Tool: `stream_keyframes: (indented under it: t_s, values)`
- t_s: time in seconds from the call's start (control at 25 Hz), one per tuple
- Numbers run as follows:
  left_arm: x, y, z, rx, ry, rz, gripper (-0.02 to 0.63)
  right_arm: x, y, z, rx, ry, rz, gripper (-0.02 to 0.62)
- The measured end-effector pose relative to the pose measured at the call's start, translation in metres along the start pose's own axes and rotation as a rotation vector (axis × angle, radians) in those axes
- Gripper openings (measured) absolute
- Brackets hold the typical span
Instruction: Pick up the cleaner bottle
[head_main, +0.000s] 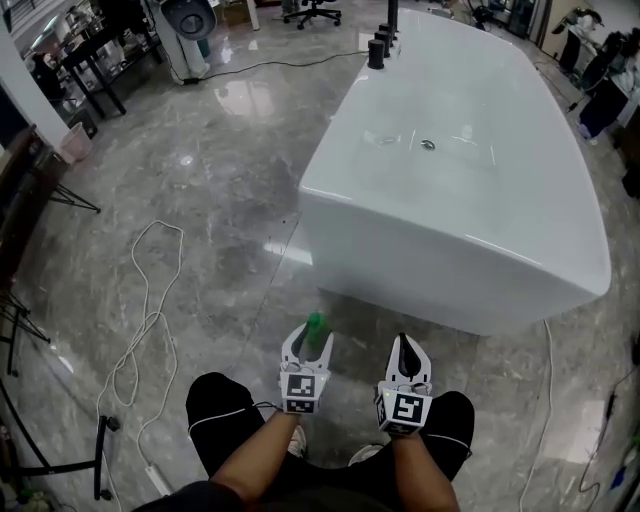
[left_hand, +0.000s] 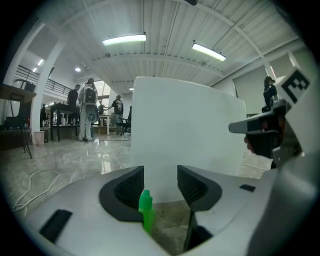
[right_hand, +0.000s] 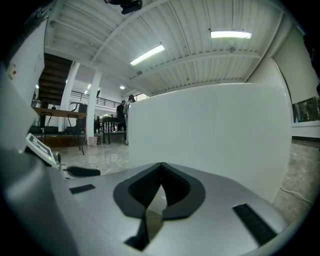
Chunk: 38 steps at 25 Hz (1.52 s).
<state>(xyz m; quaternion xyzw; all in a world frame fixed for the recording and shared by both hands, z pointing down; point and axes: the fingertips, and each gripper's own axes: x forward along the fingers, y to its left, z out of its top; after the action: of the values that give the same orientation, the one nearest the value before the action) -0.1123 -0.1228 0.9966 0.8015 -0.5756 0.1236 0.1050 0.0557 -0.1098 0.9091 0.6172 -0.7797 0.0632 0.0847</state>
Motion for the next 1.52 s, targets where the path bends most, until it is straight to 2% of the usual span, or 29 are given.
stream_keyframes:
  t_s: [0.12, 0.24, 0.44, 0.72, 0.88, 1.0, 1.12, 1.4, 1.52]
  values:
    - [0.012, 0.015, -0.027, 0.001, 0.059, 0.015, 0.255, 0.007, 0.012, 0.002, 0.007, -0.005, 0.029, 0.017]
    - [0.024, 0.027, -0.057, -0.010, 0.117, 0.010, 0.287, 0.009, 0.023, -0.001, 0.003, 0.003, 0.055, 0.017]
    - [0.052, 0.041, -0.108, 0.032, 0.229, -0.037, 0.295, 0.005, 0.035, -0.002, -0.003, 0.013, 0.084, 0.017]
    - [0.085, 0.042, -0.145, 0.064, 0.287, -0.120, 0.295, -0.005, 0.040, -0.012, -0.015, 0.039, 0.093, 0.017]
    - [0.105, 0.045, -0.148, 0.034, 0.269, -0.117, 0.295, -0.006, 0.044, -0.011, -0.033, 0.036, 0.093, 0.017]
    - [0.113, 0.042, -0.141, 0.076, 0.258, -0.122, 0.293, -0.008, 0.040, -0.012, -0.037, 0.060, 0.060, 0.017]
    - [0.112, 0.043, -0.143, 0.084, 0.274, -0.112, 0.205, -0.008, 0.037, -0.010, -0.039, 0.052, 0.046, 0.017]
    - [0.112, 0.036, -0.146, 0.083, 0.286, -0.106, 0.190, -0.008, 0.043, -0.011, -0.057, 0.042, 0.061, 0.017]
    - [0.111, 0.038, -0.142, 0.075, 0.300, -0.091, 0.190, -0.009, 0.037, -0.008, -0.057, 0.066, 0.034, 0.017]
